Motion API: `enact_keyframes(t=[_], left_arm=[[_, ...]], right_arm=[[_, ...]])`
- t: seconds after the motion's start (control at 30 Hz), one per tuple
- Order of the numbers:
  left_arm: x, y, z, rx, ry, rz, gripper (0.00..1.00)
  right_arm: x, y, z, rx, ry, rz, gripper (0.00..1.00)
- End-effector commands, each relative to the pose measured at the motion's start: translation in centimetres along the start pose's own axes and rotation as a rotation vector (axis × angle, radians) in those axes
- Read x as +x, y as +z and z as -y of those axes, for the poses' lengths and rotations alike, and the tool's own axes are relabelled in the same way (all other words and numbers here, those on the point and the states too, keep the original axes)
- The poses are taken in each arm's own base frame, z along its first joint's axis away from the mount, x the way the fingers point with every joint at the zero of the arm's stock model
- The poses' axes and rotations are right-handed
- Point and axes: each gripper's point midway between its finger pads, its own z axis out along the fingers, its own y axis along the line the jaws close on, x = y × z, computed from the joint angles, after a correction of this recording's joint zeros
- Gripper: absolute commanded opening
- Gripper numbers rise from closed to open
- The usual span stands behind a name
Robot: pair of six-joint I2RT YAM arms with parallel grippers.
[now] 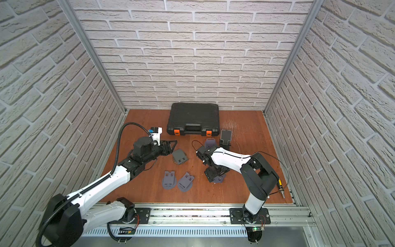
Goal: Open the phone stand
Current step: Pick up the phone stand at the center of the board.
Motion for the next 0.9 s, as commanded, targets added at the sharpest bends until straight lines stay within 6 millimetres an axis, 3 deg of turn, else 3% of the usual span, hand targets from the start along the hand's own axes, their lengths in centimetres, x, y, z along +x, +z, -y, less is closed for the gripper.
enact_keyframes(t=[0.0, 0.4, 0.6, 0.87], left_arm=[[-1.3, 0.0, 0.4, 0.013, 0.022, 0.041, 0.70], [-0.8, 0.1, 0.3, 0.023, 0.009, 0.039, 0.69], [-0.7, 0.1, 0.3, 0.025, 0.008, 0.039, 0.69], [-0.5, 0.1, 0.2, 0.025, 0.004, 0.036, 0.69]], right_arm=[[-1.4, -0.2, -0.3, -0.044, 0.010, 0.025, 0.86], [-1.3, 0.3, -1.7, -0.195, 0.080, -0.016, 0.77], [-0.9, 0.5, -1.3, -0.205, 0.108, -0.043, 0.60], [-0.3, 0.8, -1.4, -0.203, 0.118, -0.082, 0.66]])
